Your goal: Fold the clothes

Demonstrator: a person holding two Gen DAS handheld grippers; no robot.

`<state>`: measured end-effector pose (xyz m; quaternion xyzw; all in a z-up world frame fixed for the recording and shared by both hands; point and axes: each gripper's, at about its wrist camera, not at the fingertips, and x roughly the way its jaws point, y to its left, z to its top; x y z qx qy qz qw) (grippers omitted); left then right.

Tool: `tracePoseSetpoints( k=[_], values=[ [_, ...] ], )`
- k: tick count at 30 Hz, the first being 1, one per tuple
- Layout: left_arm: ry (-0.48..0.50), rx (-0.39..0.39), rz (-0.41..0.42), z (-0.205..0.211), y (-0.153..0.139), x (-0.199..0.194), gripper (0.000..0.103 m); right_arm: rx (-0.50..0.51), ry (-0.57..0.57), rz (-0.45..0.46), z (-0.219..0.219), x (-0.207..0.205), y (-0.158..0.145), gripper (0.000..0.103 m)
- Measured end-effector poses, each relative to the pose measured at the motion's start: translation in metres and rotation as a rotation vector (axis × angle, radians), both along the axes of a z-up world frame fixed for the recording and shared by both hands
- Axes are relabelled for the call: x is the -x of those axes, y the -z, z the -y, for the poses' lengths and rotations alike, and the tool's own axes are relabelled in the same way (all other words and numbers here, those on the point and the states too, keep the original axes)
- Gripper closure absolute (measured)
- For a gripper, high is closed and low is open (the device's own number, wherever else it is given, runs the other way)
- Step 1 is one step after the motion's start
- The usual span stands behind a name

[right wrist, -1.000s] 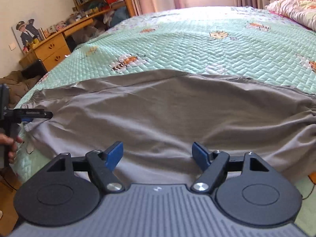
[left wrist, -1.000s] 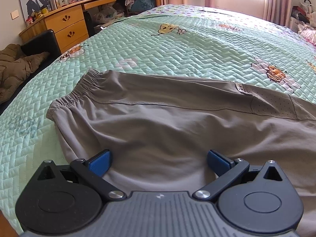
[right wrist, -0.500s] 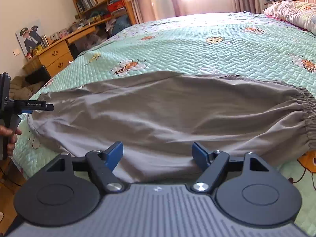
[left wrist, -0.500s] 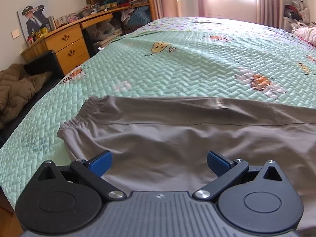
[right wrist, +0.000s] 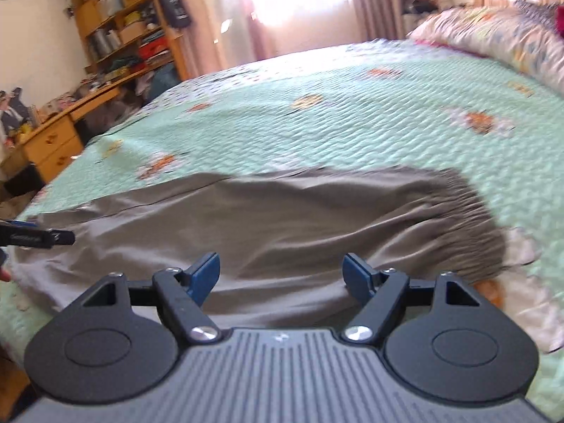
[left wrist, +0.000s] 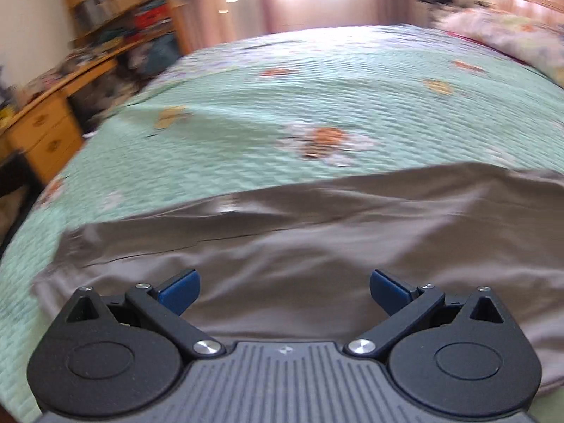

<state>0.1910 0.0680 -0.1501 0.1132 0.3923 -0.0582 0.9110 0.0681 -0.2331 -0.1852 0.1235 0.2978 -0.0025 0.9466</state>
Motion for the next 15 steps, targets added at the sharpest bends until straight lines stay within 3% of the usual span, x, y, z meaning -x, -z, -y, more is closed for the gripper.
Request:
tracePoseSetpoints(
  k=[4, 7, 10, 15],
  values=[
    [0.036, -0.018, -0.062, 0.022, 0.020, -0.001, 0.001, -0.006, 0.083, 0.055, 0.030, 0.009, -0.002, 0.025],
    [0.017, -0.025, -0.133, 0.024, 0.044, -0.009, 0.000, -0.061, 0.097, 0.009, 0.056, 0.008, 0.006, 0.025],
    [-0.017, 0.061, -0.143, 0.011, 0.044, -0.010, 0.000, -0.181, 0.127, -0.015, 0.084, 0.013, 0.013, 0.026],
    [-0.054, 0.061, -0.107, 0.011, 0.031, -0.003, 0.001, -0.397, 0.199, 0.086, 0.126, 0.034, 0.009, 0.026]
  ],
)
